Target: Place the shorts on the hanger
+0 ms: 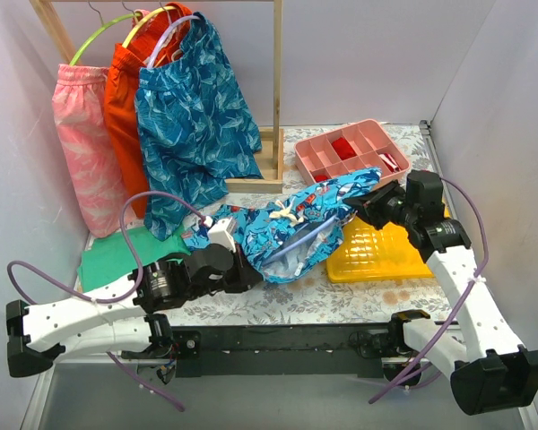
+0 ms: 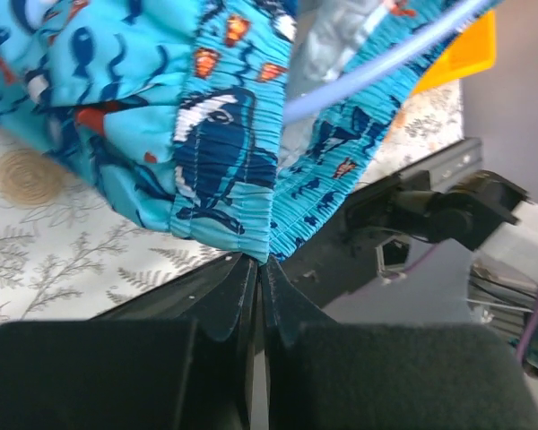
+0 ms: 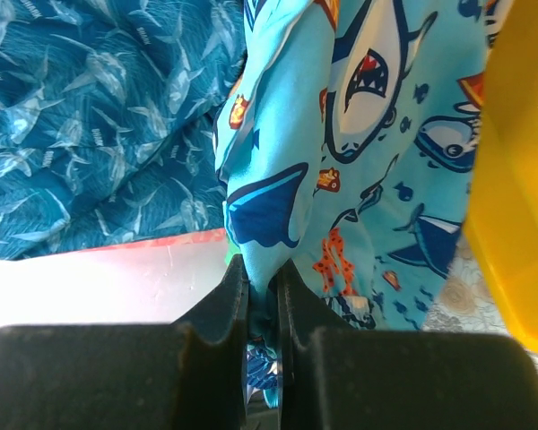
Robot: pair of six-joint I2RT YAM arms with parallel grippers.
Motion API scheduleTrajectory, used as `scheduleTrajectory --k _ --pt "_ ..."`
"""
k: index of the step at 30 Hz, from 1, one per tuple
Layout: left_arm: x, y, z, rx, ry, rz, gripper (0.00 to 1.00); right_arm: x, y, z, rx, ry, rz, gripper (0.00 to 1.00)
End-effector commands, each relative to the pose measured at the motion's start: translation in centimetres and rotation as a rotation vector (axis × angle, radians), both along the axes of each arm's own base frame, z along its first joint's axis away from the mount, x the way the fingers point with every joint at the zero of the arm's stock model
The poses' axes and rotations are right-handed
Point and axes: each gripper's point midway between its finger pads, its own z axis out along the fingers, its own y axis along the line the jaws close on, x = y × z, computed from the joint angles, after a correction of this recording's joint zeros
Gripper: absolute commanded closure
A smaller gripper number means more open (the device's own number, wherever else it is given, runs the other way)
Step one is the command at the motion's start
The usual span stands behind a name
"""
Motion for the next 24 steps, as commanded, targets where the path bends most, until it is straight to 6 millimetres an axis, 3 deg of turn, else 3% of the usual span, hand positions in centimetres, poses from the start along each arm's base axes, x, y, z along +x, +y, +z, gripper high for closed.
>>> scheduleTrajectory --k 1,3,6,7,9,11,14,15,16,17,20,21,24 --pt "-0.3 -2.7 5.8 -0.105 -0.041 -0.091 1.0 1.8 1.1 6.8 0.061 -0.168 -0.029 0.99" --pt "0.0 -3.6 9.1 -0.155 -0.083 -0.113 1.0 1.7 2.2 7.2 0.073 -0.163 -0.015 0.99" --pt "1.0 -4.4 10.5 -0.126 -0.127 -0.112 1.0 1.4 3.5 8.6 0.084 -0.17 0.01 0.99" --pt "1.7 -4.4 12.5 -0.142 -0.164 -0.093 1.0 1.4 3.8 9.7 0.093 -0.184 0.014 0.99" --pt "3.2 -4.5 12.5 -0.089 -0.177 -0.084 1.0 1.1 4.4 10.3 0.085 -0.182 0.02 0.99" --pt "4.3 -4.8 13.9 -0.093 -0.192 -0.092 1.0 0.9 4.8 11.3 0.085 -0.183 0.031 0.99" --pt "5.8 -5.3 13.5 -0.017 -0.222 -0.115 1.0 0.9 5.1 11.3 0.095 -0.167 0.042 0.99" --pt "6.2 -5.2 11.8 0.056 -0.211 -0.125 1.0 1.0 5.2 10.9 0.094 -0.156 0.046 0.99" --pt "6.5 -5.1 11.5 0.077 -0.212 -0.125 1.0 1.0 5.4 10.5 0.094 -0.147 0.054 0.99" --pt "6.7 -4.9 10.7 0.103 -0.209 -0.129 1.0 1.0 5.6 8.8 0.085 -0.115 0.061 0.99" --pt "7.1 -3.9 9.1 0.15 -0.214 -0.121 0.98 1.2 6.0 6.9 0.107 -0.092 0.072 0.99" --pt "7.2 -3.3 7.8 0.177 -0.204 -0.117 0.94 1.0 6.3 4.7 0.111 -0.048 0.081 0.99" --pt "7.2 -2.9 5.5 0.199 -0.191 -0.146 0.91 0.9 7.0 1.6 0.121 0.017 0.112 0.99"
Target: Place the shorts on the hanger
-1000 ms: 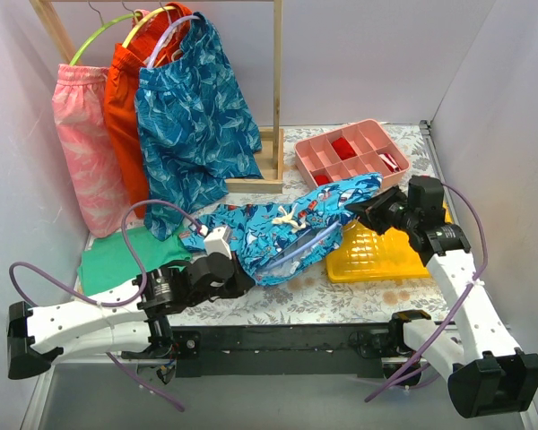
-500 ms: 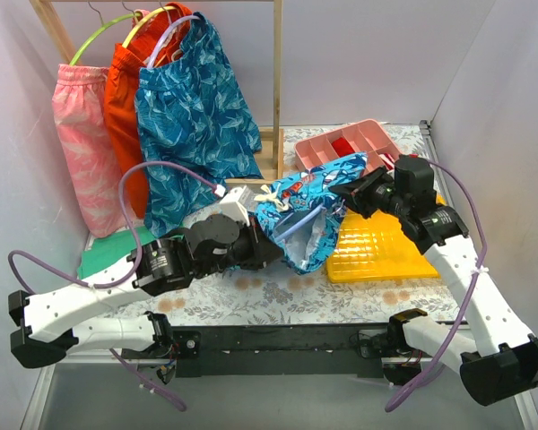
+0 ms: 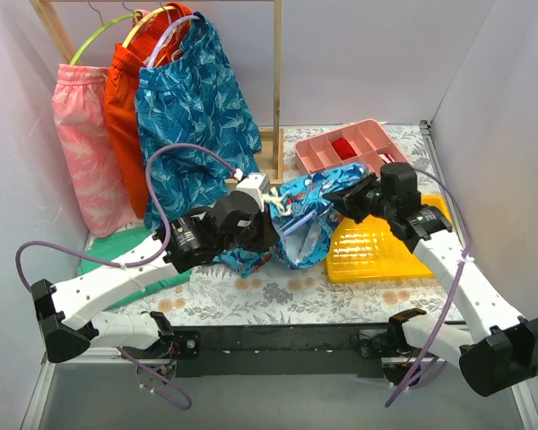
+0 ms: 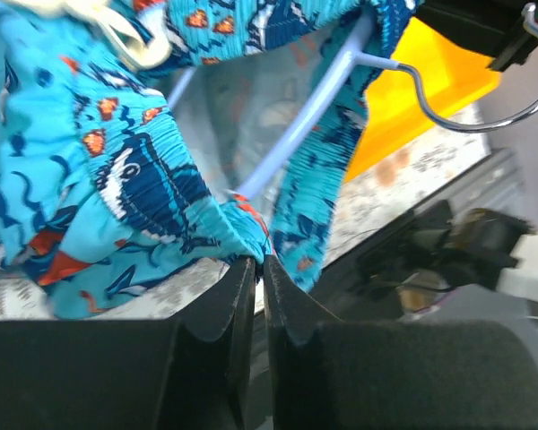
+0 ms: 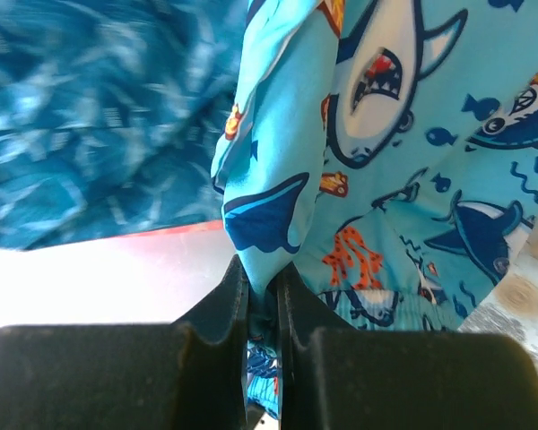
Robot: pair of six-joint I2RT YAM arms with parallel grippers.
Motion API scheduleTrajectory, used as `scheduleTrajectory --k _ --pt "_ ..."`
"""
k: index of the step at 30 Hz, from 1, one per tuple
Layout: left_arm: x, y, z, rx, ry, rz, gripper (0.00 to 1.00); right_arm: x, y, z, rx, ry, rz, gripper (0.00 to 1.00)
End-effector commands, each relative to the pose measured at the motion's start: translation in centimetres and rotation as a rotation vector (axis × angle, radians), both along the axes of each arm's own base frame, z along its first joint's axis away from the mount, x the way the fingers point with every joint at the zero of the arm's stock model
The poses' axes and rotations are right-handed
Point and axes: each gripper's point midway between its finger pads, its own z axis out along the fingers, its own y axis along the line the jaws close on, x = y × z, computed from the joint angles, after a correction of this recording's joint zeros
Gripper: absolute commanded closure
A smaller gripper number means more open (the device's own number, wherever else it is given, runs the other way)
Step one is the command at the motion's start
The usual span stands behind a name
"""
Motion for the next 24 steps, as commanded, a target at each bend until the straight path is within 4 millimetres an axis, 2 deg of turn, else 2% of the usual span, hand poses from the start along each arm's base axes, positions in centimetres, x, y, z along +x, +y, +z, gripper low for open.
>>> scheduleTrajectory --k 1,5,8,9,10,11,14,16,17,21,23,24 --pt "0.2 1.8 -3.2 0.084 -0.008 -0.035 0.91 -0.1 2.2 -2.1 0.085 0.054 0.077 0.99" --pt "0.7 1.5 -6.2 0.13 0.001 -0.046 0.9 -0.7 3.3 -4.7 0.088 0.124 0.133 0.99" --pt "0.7 0.7 -8.0 0.149 0.015 -0.089 0.84 -1.0 3.7 -6.1 0.091 0.159 0.154 0.99" --pt "0.5 0.2 -8.1 0.138 0.012 -0.109 0.79 -1.0 3.7 -6.4 0.09 0.165 0.155 0.99" --pt "0.1 -0.3 -8.1 0.124 0.024 -0.146 0.67 -1.1 3.7 -7.0 0.087 0.178 0.159 0.99" --pt "-0.2 -0.6 -8.0 0.113 0.025 -0.167 0.59 -1.1 3.8 -7.1 0.085 0.181 0.162 0.99" --pt "-0.8 -1.8 -6.5 0.038 0.009 -0.228 0.49 -1.0 3.9 -7.8 0.077 0.201 0.166 0.99" --pt "-1.2 -2.5 -5.6 -0.005 0.004 -0.257 0.48 -0.9 4.0 -8.0 0.08 0.209 0.169 0.99" --pt "-1.7 -2.9 -5.4 -0.029 0.018 -0.288 0.52 -0.8 4.1 -7.9 0.082 0.204 0.173 0.99" --pt "-2.4 -4.3 -4.1 -0.093 0.059 -0.324 0.74 -0.7 4.1 -8.0 0.075 0.206 0.173 0.99" --pt "-2.4 -4.2 -4.0 -0.083 0.079 -0.309 0.74 -0.7 4.0 -8.0 0.073 0.205 0.17 0.99" --pt "-2.1 -3.8 -4.0 -0.07 0.078 -0.281 0.71 -0.7 4.0 -7.9 0.072 0.204 0.17 0.99"
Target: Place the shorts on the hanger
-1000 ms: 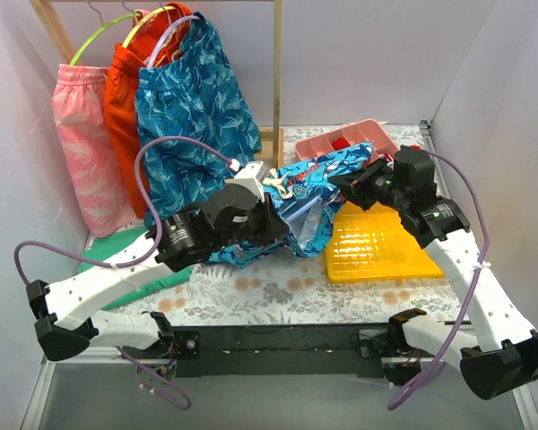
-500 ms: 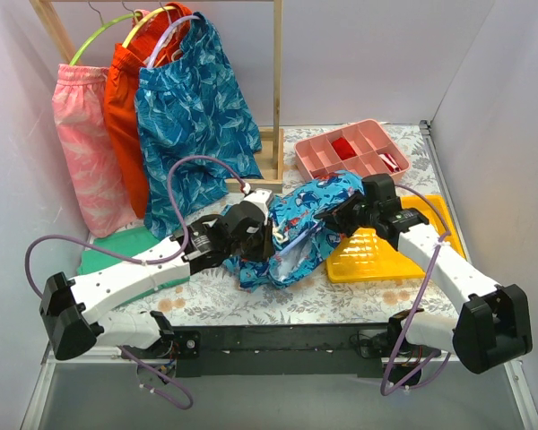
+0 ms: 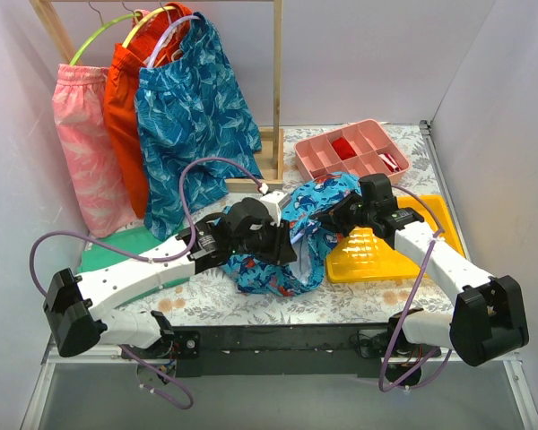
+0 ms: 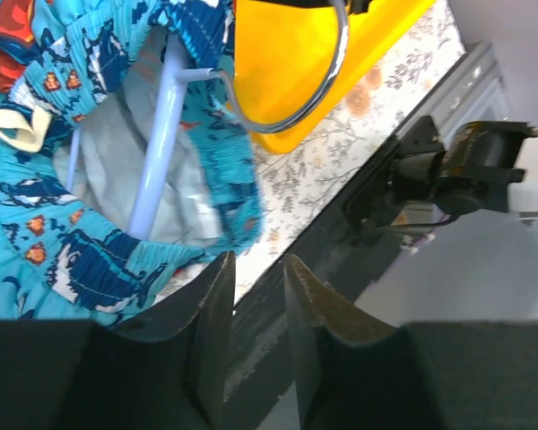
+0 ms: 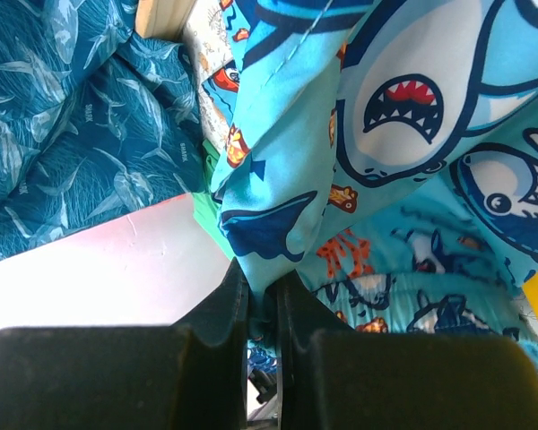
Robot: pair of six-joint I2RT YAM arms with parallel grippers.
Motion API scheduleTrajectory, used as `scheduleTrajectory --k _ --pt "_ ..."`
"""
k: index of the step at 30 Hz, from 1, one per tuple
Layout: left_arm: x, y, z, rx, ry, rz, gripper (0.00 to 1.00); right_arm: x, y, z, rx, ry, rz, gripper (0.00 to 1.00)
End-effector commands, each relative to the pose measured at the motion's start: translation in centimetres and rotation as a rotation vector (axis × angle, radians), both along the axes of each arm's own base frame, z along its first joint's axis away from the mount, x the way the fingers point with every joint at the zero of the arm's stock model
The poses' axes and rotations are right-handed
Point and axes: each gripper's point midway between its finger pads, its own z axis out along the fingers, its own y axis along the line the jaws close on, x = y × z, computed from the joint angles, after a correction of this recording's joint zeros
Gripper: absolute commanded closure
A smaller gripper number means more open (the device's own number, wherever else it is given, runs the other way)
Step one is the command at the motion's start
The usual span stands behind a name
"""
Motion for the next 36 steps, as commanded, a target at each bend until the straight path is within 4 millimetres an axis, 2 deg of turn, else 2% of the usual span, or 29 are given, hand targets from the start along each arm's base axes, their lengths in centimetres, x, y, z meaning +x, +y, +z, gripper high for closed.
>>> scheduleTrajectory --k 1,6,9,10,12,13,17,19,22,25,29,31,32,36 --pt "0.0 -0.6 2.9 -0.058 0.0 0.005 0.67 0.1 1.4 2.3 0.073 -0.045 0.045 0.99" --pt "0.1 1.3 2.2 -0.002 -0.02 0.043 0.52 0.2 1.5 2.6 0.077 -0.046 0.047 0.99" --pt "-0.2 3.6 2.3 0.052 -0.061 0.062 0.45 0.2 1.4 2.7 0.073 -0.048 0.048 0.99" --pt "0.4 4.8 1.7 0.098 -0.085 0.113 0.42 0.2 1.4 2.7 0.07 -0.049 0.049 0.99" --pt "-0.4 7.1 0.5 0.168 -0.079 0.127 0.38 0.1 1.3 2.7 0.069 -0.05 0.049 0.99" --pt "-0.5 8.1 -0.7 0.21 -0.073 0.149 0.36 0.1 1.4 2.7 0.07 -0.047 0.049 0.99" --pt "-1.7 9.6 -3.4 0.292 -0.071 0.166 0.32 0.0 1.5 2.7 0.074 -0.045 0.059 0.99" --pt "-2.4 9.2 -4.3 0.321 -0.088 0.156 0.3 0.0 1.5 2.8 0.076 -0.044 0.061 0.99" --pt "-2.3 8.9 -5.5 0.382 -0.151 0.176 0.27 -0.2 1.4 3.2 0.075 -0.052 0.064 0.99" --pt "-1.2 8.9 -5.7 0.426 -0.227 0.229 0.25 -0.5 1.4 3.5 0.076 -0.055 0.07 0.99" --pt "0.5 8.5 -5.0 0.415 -0.331 0.28 0.24 -0.8 1.3 3.9 0.084 -0.058 0.078 0.99" --pt "0.6 8.2 -5.4 0.399 -0.36 0.256 0.26 -1.0 1.3 4.2 0.087 -0.061 0.082 0.99" --pt "0.8 7.4 -5.0 0.358 -0.378 0.247 0.27 -1.1 1.3 4.4 0.086 -0.064 0.082 0.99" --pt "0.1 6.1 -5.5 0.315 -0.417 0.14 0.32 -1.3 1.2 4.8 0.085 -0.073 0.084 0.99"
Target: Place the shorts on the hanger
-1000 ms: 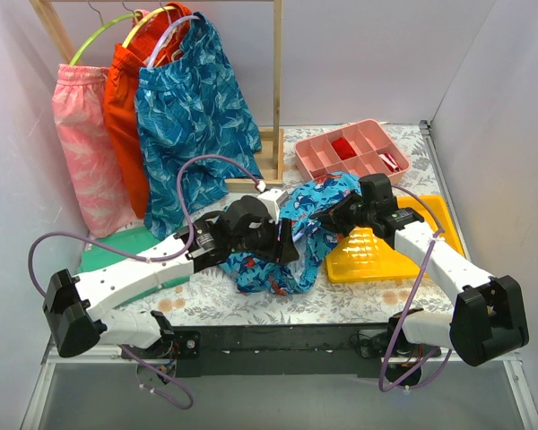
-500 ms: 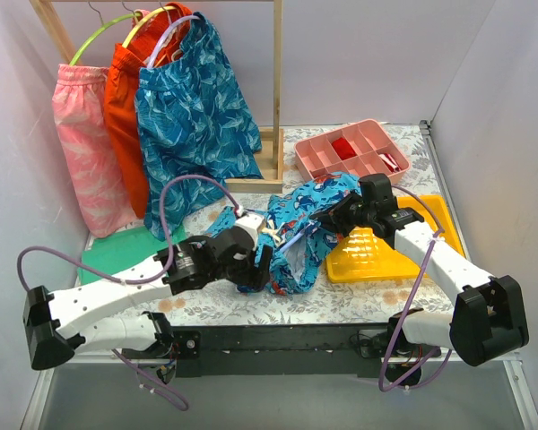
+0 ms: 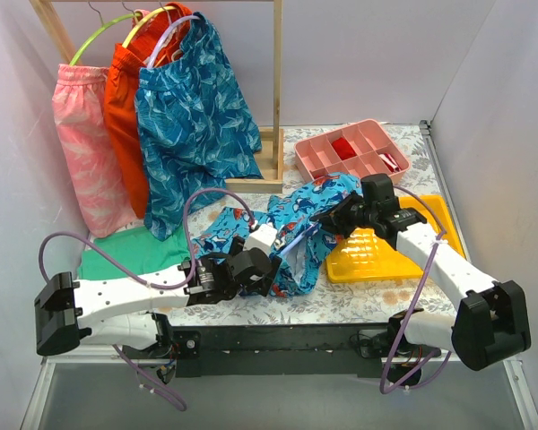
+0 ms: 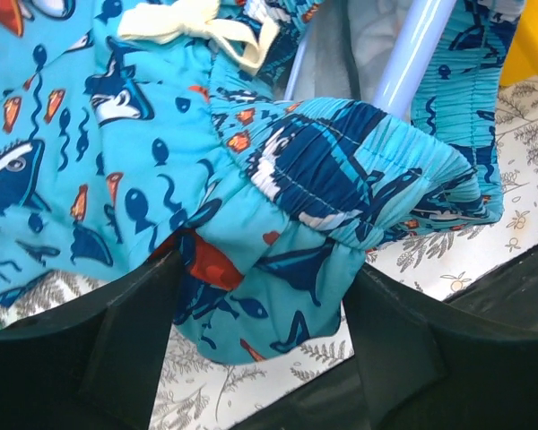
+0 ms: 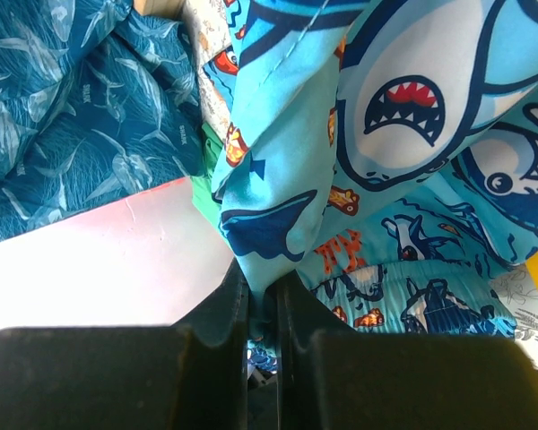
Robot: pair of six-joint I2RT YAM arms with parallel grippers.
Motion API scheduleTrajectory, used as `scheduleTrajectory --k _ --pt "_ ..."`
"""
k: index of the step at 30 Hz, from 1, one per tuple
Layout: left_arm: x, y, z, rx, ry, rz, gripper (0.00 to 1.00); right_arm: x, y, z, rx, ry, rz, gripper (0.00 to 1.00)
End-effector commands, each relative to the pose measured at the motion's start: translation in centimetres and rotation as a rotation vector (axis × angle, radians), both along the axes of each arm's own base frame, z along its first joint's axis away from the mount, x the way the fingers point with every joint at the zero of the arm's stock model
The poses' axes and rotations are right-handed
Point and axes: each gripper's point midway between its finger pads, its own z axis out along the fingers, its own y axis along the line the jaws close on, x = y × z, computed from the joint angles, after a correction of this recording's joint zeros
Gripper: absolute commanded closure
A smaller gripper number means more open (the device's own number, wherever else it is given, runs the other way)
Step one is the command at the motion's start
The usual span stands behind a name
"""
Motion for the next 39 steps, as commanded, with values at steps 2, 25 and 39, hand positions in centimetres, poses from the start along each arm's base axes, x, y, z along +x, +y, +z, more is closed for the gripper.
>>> scheduleTrajectory --k 2,25,39 --pt "0.6 -2.0 1.4 -0.09 -0.111 -0.091 0.34 -0.5 1.1 4.2 0.08 -0.081 0.06 0.99" --pt "-2.9 -0.5 11.5 -0.49 -0.18 -0.228 1.0 1.1 1.8 13.4 -0.041 -0.665 0.33 0.31" --pt "-3.4 3.7 22.6 -0.617 -0.249 -0.17 1.0 -1.4 1.0 22.6 -0.294 -1.222 0.504 0.2"
